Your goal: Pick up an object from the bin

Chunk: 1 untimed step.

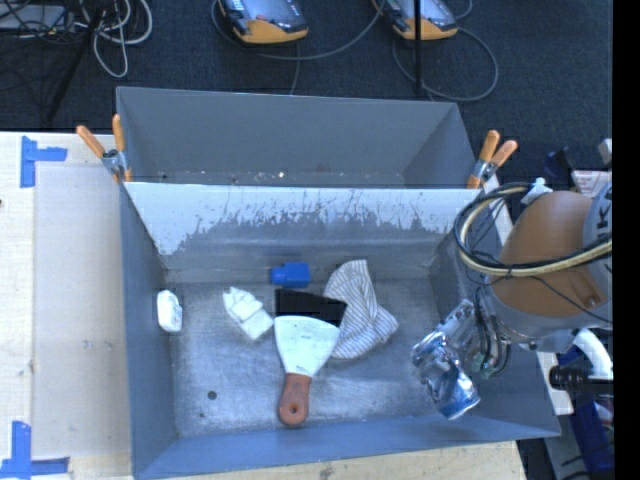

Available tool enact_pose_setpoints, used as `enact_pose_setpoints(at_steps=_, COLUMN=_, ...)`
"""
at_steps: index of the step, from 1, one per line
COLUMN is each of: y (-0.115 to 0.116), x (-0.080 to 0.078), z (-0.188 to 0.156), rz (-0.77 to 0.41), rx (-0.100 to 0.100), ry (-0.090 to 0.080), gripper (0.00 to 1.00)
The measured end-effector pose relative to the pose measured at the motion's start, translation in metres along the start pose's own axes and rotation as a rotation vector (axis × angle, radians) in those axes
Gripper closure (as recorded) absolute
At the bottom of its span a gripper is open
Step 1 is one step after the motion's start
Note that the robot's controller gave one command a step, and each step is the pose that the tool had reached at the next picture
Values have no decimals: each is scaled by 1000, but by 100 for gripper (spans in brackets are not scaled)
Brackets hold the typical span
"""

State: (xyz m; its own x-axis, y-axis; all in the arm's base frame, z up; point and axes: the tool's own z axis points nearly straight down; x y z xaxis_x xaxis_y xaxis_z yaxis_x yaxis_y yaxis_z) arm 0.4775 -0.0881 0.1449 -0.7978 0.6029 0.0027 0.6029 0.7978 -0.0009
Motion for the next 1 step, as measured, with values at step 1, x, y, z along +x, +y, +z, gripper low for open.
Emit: enact_pose_setpoints(at_steps=1, y=-16, x=-12, z=-33, rz=13, rx=-1, ry=0, gripper=100)
